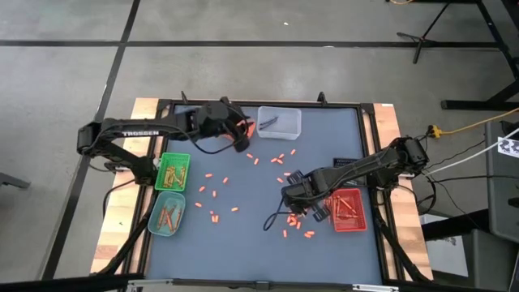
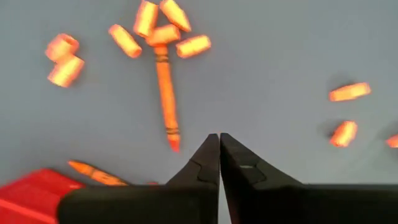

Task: Sort crayons
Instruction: Put the red crayon into the orange bin

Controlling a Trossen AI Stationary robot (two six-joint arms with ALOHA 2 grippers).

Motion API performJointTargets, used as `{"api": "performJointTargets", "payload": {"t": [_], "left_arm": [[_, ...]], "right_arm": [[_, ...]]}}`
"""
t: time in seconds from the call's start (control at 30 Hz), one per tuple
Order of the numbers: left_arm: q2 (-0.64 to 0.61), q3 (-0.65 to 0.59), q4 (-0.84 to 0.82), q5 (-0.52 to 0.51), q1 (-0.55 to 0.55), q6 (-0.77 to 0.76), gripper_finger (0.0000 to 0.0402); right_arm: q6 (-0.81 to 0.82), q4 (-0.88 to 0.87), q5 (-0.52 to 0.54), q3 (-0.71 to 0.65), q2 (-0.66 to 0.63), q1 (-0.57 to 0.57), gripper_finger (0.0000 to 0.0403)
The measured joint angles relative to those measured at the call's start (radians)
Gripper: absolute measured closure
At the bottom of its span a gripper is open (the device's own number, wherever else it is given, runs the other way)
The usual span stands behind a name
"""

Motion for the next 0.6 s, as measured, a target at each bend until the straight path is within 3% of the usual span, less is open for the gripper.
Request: {"api": "performJointTargets", "payload": {"t": [0.13, 0.37, 0.6], "left_arm": [[0.0, 0.0, -0.02, 0.0, -0.036, -0.001, 0.031], [0.0, 0.0, -0.07, 0.001, -0.133, -0.041, 0.031], [0.0, 0.0, -0.133, 0.001, -0.276, -0.146, 0.031]], "right_arm": [[0.079, -0.001, -0.057, 0.0, 0.0, 0.001, 0.0355], [0.147, 0.026, -0.065, 0.0, 0.0, 0.001, 0.0279], [0.151, 0.069, -0.107, 0.0, 0.0, 0.008, 0.0263]]}}
